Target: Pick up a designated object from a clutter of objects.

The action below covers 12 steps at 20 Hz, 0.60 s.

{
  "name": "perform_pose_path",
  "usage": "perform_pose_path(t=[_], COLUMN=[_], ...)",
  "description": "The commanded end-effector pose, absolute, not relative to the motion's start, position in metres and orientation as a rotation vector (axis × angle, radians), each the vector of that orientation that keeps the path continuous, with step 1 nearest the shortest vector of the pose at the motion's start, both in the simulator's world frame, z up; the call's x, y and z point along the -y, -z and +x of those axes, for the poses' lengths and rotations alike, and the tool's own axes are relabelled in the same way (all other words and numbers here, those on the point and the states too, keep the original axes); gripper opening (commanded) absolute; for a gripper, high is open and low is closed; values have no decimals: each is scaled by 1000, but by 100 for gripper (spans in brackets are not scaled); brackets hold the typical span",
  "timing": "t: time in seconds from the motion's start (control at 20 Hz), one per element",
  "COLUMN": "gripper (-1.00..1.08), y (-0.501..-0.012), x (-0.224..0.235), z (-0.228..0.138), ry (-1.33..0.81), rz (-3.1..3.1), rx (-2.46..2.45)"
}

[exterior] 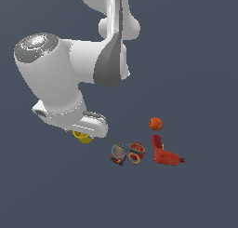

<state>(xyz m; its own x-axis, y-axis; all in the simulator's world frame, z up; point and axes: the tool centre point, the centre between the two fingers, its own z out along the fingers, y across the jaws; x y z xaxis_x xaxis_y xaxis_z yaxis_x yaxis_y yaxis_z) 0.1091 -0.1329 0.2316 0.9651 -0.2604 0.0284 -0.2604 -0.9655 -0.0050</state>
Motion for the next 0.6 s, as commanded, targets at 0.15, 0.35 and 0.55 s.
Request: perform_pose_path(t=[0.15, 0.35, 0.55], gripper=[-100, -100, -100], y=[-294, -337, -378], x=[149, 161, 172], z=[99, 92, 87], ry=[34, 25, 17], rz=[-3113, -3113, -3114], rx=[-412, -411, -411])
